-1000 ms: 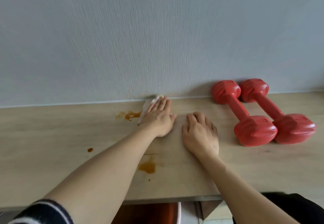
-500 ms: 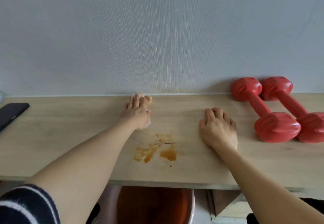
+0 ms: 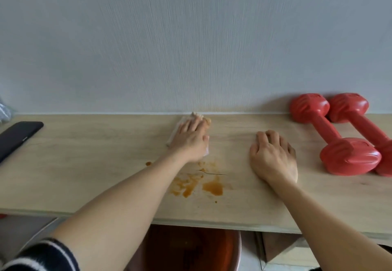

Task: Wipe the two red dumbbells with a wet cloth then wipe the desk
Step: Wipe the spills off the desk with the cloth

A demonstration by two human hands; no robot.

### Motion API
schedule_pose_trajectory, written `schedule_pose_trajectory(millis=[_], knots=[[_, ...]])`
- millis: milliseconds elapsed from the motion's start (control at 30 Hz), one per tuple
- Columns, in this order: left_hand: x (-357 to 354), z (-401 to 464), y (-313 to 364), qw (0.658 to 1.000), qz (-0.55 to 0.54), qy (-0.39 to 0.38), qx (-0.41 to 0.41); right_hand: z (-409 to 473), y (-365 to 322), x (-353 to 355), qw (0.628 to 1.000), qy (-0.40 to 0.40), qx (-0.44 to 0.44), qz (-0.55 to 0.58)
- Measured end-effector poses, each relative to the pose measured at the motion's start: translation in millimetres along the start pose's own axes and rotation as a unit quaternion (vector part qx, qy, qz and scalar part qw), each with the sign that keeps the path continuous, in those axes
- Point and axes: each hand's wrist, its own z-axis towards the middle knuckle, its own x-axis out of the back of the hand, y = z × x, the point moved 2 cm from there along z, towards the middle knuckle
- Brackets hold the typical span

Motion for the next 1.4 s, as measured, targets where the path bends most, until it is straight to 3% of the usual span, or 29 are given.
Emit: schedule_pose_trajectory(millis=[67, 167, 300, 400, 600, 667, 800, 867, 967, 1100, 1233, 1400], knots=[[3, 1, -30, 1.0, 0.0, -0.018, 0.006, -1, 1, 0, 1.0, -0.007, 0.001, 0.0], [8, 1, -87, 0.991, -0.005, 0.006, 0.133, -1, 0, 0, 1.0, -0.006, -0.001, -0.003], [11, -8, -92, 0.98, 0.004, 0.026, 0.198, -1, -2, 0, 1.0, -0.005, -0.007, -0.006], [9, -12, -68, 0.988, -0.002, 0.034, 0.152, 0, -2, 0, 1.0, 0.001, -0.006, -0.01], [-2, -44, 10, 0.996, 0.005, -0.018, -0.093, -1, -1, 1, 1.0, -0.003, -0.001, -0.009], [8, -44, -17, 0.995, 0.016, -0.019, -0.093, 0, 0, 0, 1.0, -0.002, 0.003, -0.008], [20, -50, -104, 0.994, 0.043, 0.015, 0.102, 0, 0, 0, 1.0, 0.0, 0.007, 0.003], [15, -50, -111, 0.989, 0.043, 0.026, 0.136, 0, 0, -1, 1.0, 0.007, 0.007, 0.004], [7, -53, -83, 0.991, 0.027, 0.056, 0.116, 0, 0, -1, 1.0, 0.011, 0.008, 0.001], [-6, -69, -16, 0.999, -0.016, 0.022, 0.036, -1, -1, -1, 1.0, 0.0, 0.01, 0.003], [-3, -82, -8, 0.999, -0.025, -0.009, -0.035, 1, 5, 9, 0.991, -0.019, -0.019, 0.133], [8, -77, -48, 0.982, -0.014, 0.034, 0.185, -11, 21, 26, 0.966, -0.012, -0.038, 0.257]])
